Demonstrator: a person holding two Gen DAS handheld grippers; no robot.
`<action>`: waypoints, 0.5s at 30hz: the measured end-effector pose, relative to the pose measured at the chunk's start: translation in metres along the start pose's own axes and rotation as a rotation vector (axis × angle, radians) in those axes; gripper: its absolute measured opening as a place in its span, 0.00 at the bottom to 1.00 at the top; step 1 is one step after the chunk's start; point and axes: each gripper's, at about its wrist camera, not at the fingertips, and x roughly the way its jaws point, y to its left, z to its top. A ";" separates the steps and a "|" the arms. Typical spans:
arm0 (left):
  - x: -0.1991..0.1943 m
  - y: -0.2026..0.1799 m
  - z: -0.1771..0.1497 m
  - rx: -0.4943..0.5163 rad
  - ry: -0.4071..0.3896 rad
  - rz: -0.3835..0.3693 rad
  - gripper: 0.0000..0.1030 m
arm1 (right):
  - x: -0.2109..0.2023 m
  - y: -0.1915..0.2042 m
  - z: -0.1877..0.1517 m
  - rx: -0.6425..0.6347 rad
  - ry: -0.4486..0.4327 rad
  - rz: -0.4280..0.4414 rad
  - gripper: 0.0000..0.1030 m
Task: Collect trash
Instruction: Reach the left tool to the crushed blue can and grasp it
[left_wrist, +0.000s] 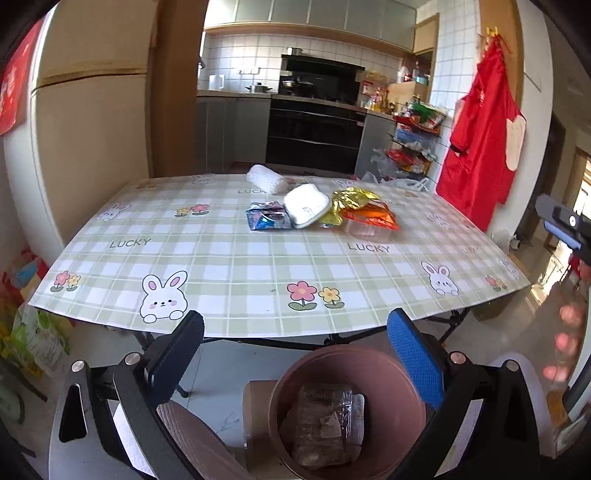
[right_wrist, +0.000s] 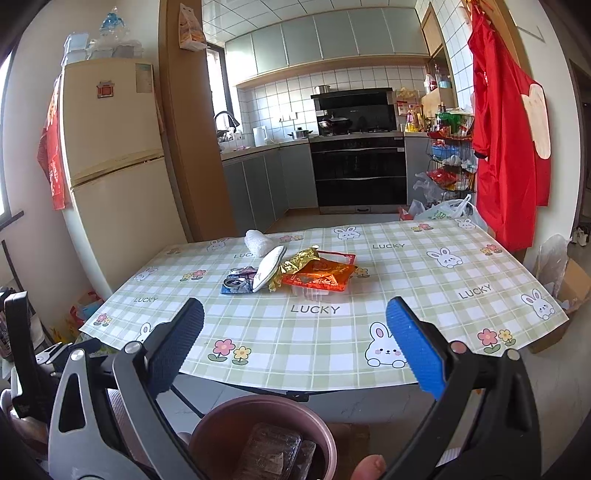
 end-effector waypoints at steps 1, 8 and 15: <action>-0.002 0.004 0.002 -0.012 -0.009 0.021 0.94 | 0.001 -0.001 0.000 0.005 0.004 0.000 0.95; -0.012 0.019 0.017 0.017 -0.064 0.046 0.95 | 0.007 -0.004 -0.004 0.020 0.036 0.006 0.95; -0.011 0.020 0.035 0.095 -0.109 0.053 0.95 | 0.017 -0.008 -0.007 0.016 0.075 -0.002 0.95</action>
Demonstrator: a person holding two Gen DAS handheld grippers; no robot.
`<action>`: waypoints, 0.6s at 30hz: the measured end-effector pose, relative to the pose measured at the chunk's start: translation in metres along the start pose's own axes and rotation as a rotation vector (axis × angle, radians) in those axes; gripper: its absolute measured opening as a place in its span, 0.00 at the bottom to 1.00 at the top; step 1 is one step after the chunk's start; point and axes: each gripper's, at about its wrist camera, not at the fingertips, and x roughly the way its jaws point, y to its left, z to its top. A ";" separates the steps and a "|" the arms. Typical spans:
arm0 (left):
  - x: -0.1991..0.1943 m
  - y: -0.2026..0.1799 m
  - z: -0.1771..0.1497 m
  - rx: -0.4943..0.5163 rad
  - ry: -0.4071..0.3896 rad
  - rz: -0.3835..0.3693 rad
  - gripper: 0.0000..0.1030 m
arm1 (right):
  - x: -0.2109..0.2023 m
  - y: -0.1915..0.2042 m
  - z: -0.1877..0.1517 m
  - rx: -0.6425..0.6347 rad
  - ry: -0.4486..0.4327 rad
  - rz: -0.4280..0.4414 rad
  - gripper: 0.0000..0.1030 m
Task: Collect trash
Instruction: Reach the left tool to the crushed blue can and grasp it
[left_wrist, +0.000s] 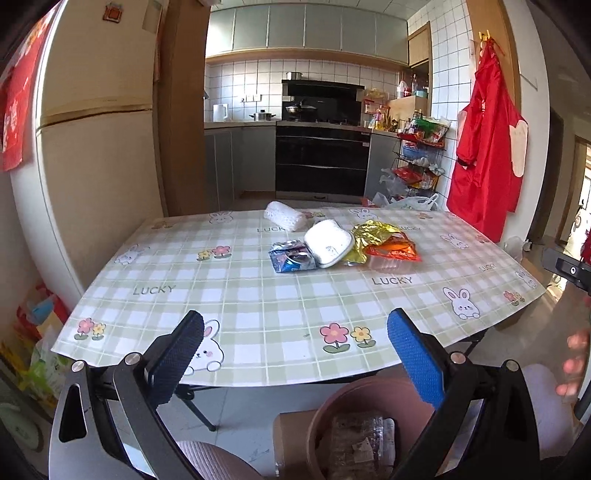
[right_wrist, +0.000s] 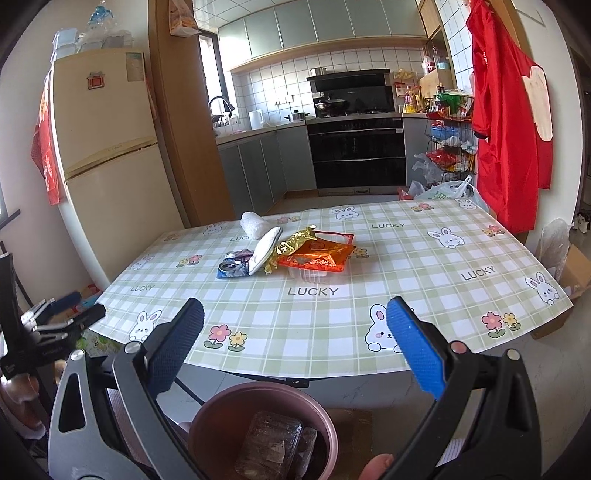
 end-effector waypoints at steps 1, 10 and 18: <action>0.001 0.001 0.003 0.006 -0.009 0.003 0.95 | 0.002 -0.001 0.000 -0.003 0.007 -0.001 0.95; 0.040 0.023 0.035 -0.053 0.028 -0.001 0.95 | 0.026 -0.011 0.011 -0.018 0.026 -0.009 0.95; 0.104 0.029 0.048 -0.122 0.169 0.013 0.95 | 0.066 -0.012 0.028 -0.093 0.062 -0.015 0.95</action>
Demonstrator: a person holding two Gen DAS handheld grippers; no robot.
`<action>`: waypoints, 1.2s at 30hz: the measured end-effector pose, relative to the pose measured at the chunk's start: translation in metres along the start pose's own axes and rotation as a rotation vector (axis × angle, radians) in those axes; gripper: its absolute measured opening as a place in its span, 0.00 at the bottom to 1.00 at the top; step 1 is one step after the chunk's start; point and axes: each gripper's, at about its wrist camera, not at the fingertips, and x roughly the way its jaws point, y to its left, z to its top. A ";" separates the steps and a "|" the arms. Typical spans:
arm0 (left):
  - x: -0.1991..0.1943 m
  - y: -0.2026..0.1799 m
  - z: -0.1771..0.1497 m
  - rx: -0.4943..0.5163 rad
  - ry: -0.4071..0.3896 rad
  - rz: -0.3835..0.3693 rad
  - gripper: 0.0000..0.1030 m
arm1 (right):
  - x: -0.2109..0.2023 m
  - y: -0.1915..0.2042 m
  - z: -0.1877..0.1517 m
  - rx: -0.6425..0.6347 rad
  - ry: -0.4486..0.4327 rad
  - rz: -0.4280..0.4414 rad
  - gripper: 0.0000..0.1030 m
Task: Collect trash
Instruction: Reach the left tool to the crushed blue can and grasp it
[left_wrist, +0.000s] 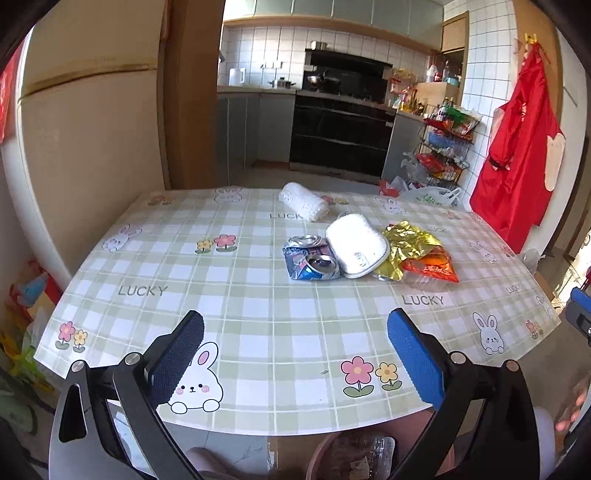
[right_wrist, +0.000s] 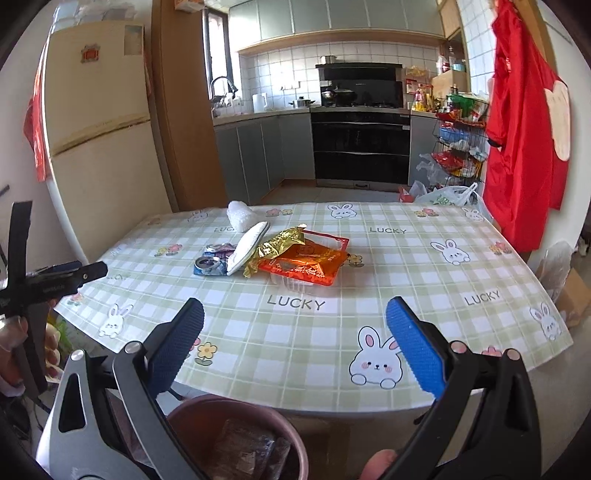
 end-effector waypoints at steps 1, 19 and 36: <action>0.009 0.001 0.003 -0.019 0.022 -0.004 0.95 | 0.007 0.000 0.002 -0.005 0.006 0.004 0.95; 0.203 -0.014 0.074 -0.279 0.307 -0.030 0.75 | 0.095 -0.046 -0.001 0.130 0.055 0.053 0.95; 0.249 -0.024 0.058 -0.109 0.306 0.027 0.75 | 0.117 -0.068 -0.017 0.171 0.112 0.023 0.95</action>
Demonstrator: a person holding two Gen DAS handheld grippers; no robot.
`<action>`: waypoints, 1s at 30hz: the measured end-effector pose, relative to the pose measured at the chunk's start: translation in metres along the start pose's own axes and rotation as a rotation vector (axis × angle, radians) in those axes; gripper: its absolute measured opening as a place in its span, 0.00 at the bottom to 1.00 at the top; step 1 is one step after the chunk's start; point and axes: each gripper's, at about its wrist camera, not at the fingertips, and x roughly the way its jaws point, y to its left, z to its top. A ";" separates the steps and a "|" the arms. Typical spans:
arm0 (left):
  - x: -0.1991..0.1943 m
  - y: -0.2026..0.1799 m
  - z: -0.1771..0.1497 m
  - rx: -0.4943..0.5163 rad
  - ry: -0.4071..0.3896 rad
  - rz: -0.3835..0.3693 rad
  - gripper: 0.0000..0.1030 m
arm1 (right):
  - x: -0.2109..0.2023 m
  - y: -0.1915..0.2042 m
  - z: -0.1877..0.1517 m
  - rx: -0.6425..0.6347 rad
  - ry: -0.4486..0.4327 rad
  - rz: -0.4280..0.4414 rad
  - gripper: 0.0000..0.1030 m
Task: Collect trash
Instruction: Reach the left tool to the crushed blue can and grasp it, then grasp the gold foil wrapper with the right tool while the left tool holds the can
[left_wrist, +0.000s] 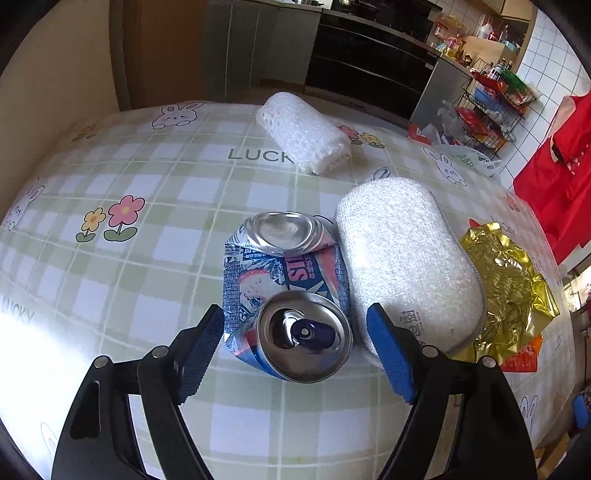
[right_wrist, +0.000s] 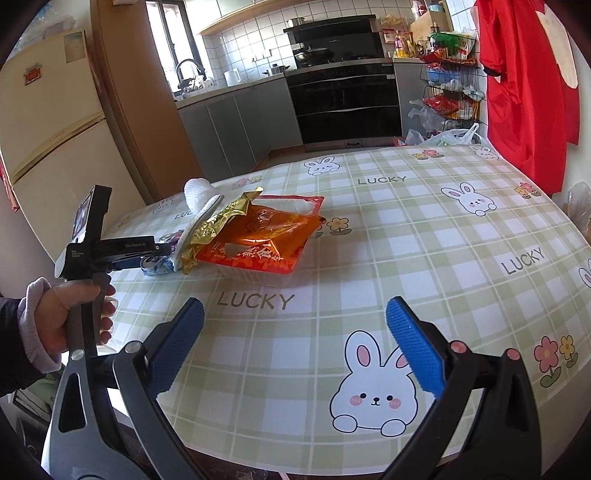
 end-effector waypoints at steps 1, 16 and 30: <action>0.003 0.000 0.000 0.005 0.004 0.010 0.75 | 0.000 0.001 0.000 -0.003 0.001 -0.001 0.95; -0.009 0.002 -0.018 0.198 0.030 -0.026 0.66 | -0.004 0.016 0.002 -0.031 0.003 0.014 0.95; -0.061 0.032 -0.051 0.207 -0.029 -0.122 0.64 | -0.003 0.030 0.002 -0.058 0.016 0.034 0.95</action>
